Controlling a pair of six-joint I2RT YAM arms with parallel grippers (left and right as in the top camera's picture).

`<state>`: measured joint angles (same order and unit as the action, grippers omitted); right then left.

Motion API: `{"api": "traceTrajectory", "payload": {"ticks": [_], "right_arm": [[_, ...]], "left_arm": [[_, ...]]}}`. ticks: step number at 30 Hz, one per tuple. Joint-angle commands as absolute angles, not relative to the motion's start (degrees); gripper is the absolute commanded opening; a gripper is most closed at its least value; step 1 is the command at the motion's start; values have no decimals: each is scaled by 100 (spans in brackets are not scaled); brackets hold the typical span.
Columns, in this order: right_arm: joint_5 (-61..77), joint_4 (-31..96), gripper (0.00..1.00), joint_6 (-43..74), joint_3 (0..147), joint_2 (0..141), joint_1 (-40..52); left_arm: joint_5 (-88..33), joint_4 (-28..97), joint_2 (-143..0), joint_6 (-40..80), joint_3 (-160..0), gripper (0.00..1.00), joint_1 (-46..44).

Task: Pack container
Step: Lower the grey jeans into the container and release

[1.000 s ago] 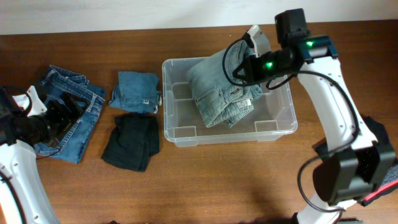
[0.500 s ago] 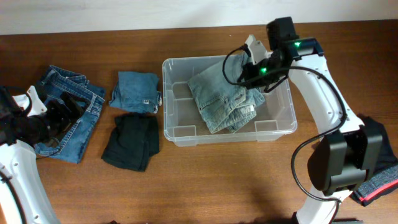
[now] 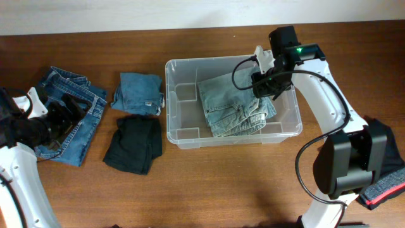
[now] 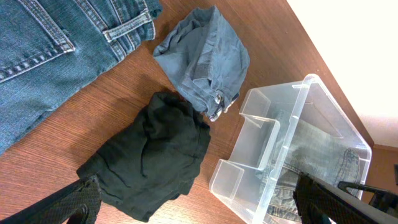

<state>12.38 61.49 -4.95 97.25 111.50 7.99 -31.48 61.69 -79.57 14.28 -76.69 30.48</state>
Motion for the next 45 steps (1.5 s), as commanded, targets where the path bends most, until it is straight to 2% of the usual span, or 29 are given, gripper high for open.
{"api": "traceTrajectory", "payload": {"ticks": [1, 11, 12, 13, 17, 21, 23, 25, 27, 30, 34, 40, 45], "right_arm": [[805, 6274, 4, -558, 9701, 11096, 825], [360, 6630, 6, -556, 9701, 11096, 825], [307, 6665, 18, -556, 9701, 11096, 825], [217, 6700, 40, -556, 9701, 11096, 825], [180, 6689, 59, -558, 9701, 11096, 823], [167, 6624, 63, -558, 9710, 11093, 825], [172, 6674, 62, -556, 9719, 11093, 825], [180, 6744, 56, -556, 9719, 11093, 825], [187, 6825, 45, -556, 9719, 11093, 825], [211, 6884, 17, -558, 9719, 11091, 825], [429, 6875, 4, -552, 9784, 10737, 805], [355, 6882, 4, 106, 9935, 9751, 399], [362, 7144, 4, 548, 9933, 9004, -690]], "left_arm": [[-3166, 6176, -7972, 1315, -7631, 99, 3041], [-3166, 6176, -7972, 1315, -7631, 99, 3041], [-3166, 6176, -7972, 1315, -7631, 99, 3041], [-3166, 6176, -7972, 1315, -7631, 99, 3041], [-3166, 6176, -7972, 1315, -7631, 99, 3041], [-3166, 6173, -7972, 1315, -7631, 99, 3041], [-3166, 6176, -7972, 1315, -7631, 99, 3041], [-3166, 6176, -7972, 1315, -7631, 99, 3041], [-3166, 6176, -7972, 1315, -7631, 100, 3041], [-3166, 6176, -7972, 1315, -7631, 99, 3041], [-3166, 6176, -7972, 1315, -7631, 99, 3041], [-3166, 6176, -7972, 1315, -7631, 99, 3041], [-3166, 6176, -7972, 1315, -7631, 99, 3041]]}}
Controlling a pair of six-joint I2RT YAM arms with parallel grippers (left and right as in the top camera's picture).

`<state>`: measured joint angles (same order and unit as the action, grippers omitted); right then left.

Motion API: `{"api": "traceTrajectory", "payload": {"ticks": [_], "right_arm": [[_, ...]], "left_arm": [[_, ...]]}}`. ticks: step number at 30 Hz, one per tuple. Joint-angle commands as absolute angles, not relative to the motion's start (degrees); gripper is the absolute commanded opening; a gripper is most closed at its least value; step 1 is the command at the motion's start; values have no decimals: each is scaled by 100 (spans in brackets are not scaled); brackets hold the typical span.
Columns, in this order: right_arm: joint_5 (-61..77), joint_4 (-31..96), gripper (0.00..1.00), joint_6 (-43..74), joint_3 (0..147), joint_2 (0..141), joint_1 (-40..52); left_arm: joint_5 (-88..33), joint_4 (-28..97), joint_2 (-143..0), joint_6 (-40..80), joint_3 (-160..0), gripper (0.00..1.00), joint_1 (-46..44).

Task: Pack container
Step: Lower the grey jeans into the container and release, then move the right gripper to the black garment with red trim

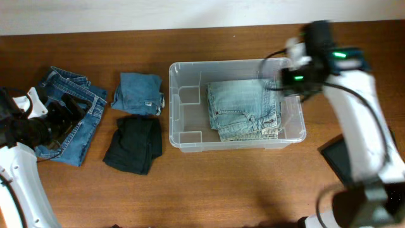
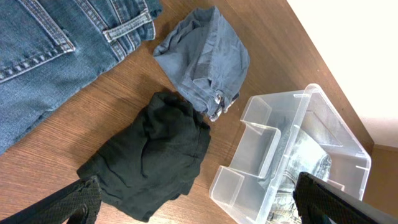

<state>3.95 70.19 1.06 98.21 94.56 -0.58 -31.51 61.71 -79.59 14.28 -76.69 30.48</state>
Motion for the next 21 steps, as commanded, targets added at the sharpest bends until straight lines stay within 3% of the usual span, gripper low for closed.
{"api": "traceTrajectory", "payload": {"ticks": [1, 7, 13, 21], "right_arm": [[360, 7231, 4, 587, 9933, 8895, -1022], [362, 7623, 4, 657, 9922, 8783, -3020], [364, 7743, 12, 1369, 9476, 8925, -4670], [351, 6936, 20, 1706, 7933, 8927, -5688]], "left_arm": [[-3166, 6176, -7972, 1315, -7631, 99, 3041], [-3166, 6176, -7972, 1315, -7631, 99, 3041], [-3166, 6176, -7972, 1315, -7631, 100, 3041], [-3166, 6176, -7972, 1315, -7631, 99, 3041]]}}
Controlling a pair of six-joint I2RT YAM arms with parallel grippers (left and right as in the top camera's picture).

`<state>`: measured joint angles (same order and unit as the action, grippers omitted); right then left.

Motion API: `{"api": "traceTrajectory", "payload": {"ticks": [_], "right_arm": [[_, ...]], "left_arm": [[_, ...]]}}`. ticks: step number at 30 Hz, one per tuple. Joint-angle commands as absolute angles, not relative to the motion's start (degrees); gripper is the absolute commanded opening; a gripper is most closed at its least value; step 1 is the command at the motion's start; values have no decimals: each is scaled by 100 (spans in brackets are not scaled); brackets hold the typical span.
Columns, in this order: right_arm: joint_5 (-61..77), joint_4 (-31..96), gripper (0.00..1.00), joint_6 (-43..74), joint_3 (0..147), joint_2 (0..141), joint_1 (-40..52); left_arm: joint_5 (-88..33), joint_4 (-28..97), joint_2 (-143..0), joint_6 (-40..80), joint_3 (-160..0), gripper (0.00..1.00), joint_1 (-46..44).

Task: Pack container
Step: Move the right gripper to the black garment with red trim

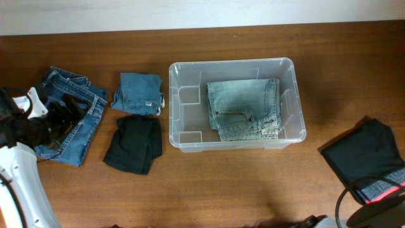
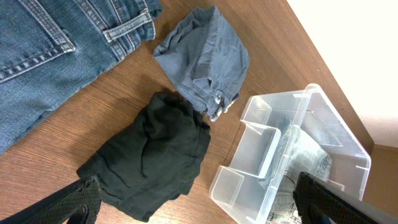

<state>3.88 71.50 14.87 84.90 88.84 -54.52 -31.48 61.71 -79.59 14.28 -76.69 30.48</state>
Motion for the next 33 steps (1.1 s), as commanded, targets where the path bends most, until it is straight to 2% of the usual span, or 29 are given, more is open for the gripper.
{"api": "traceTrajectory", "payload": {"ticks": [1, 3, 4, 8, 10, 12, 22, 33], "right_arm": [[279, 6731, 21, 1706, 7620, 8927, -5802], [99, 6447, 33, 1706, 7196, 8927, -5955], [43, 6270, 48, 1708, 6947, 8927, -6051], [36, 5896, 62, 1791, 6351, 8927, -6335], [36, 5793, 75, 1796, 6176, 8927, -6449], [36, 5747, 83, 1798, 6088, 8927, -6517], [51, 5210, 100, 1855, 5723, 8930, -6539], [849, 4289, 99, 1680, 5022, 8943, -6532]], "left_arm": [[-3166, 6176, -7972, 1315, -7631, 99, 3041], [-3166, 6176, -7972, 1315, -7631, 99, 3041], [-3166, 6176, -7972, 1315, -7631, 99, 3041], [-3166, 6176, -7972, 1315, -7631, 99, 3041], [-3166, 6176, -7972, 1315, -7631, 99, 3041], [-3166, 6176, -7972, 1315, -7631, 99, 3041], [-3164, 6176, -7972, 1315, -7631, 99, 3041], [-3166, 6176, -7972, 1315, -7631, 99, 3041]]}}
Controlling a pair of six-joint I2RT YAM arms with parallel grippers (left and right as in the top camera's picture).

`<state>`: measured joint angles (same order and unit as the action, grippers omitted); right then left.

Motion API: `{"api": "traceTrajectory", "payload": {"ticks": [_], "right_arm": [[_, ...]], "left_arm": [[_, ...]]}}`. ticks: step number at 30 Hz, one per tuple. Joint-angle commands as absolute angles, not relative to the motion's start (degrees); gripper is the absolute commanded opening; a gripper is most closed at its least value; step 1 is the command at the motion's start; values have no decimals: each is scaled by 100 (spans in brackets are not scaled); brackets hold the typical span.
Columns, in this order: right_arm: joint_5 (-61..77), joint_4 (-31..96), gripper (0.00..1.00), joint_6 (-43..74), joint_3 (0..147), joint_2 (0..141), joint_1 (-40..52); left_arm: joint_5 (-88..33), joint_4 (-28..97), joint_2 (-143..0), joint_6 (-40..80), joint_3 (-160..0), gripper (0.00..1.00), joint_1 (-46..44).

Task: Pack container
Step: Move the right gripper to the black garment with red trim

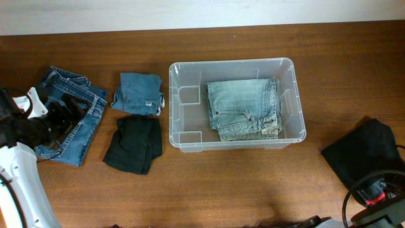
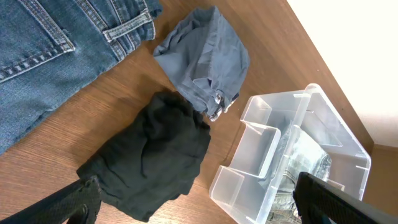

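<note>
A clear plastic container [image 1: 231, 62] stands mid-table, and a folded pair of light-wash jeans [image 1: 243, 107] lies flat in its right part. To its left lie a small folded blue garment [image 1: 138, 92] and a black garment [image 1: 133, 144]. Dark blue jeans [image 1: 79, 130] are spread at the far left. My left gripper [image 1: 63, 114] hangs over those jeans, open wide and holding nothing. In the left wrist view the left gripper [image 2: 196, 190] frames the black garment [image 2: 155, 155] and the container [image 2: 261, 155]. My right gripper is out of view.
The container's left part has small dividers [image 1: 185, 95]. A dark bulky shape [image 1: 364, 158] with a cable sits at the lower right edge. A pale wall borders the table's far edge [image 1: 202, 25].
Nothing on the table has moved. The left gripper is where it was, open. Only the dark arm parts at the lower right corner have shifted slightly.
My right gripper was down in the container on the rumpled light jeans. Then the jeans lay flat and folded, the arm was above the container's far right rim, and the container stood slightly further right. After that the right arm was off the table. The left arm has not moved.
</note>
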<state>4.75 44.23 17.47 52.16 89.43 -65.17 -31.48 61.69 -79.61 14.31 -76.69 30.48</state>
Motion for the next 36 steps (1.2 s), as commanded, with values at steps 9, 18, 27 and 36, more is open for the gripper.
{"api": "traceTrajectory", "payload": {"ticks": [9, 18, 27, 36], "right_arm": [[792, 3813, 99, 1708, 4668, 8943, -6534], [849, 3743, 99, 2049, 4615, 8954, -6528], [1653, 3441, 99, 2047, 4615, 8954, -6510], [1702, 3291, 99, 2047, 4615, 8954, -5802]], "left_arm": [[-3166, 6176, -7972, 1315, -7631, 99, 3041], [-3166, 6176, -7972, 1315, -7631, 99, 3041], [-3166, 6176, -7972, 1315, -7631, 99, 3041], [-3166, 6176, -7972, 1315, -7631, 99, 3041]]}}
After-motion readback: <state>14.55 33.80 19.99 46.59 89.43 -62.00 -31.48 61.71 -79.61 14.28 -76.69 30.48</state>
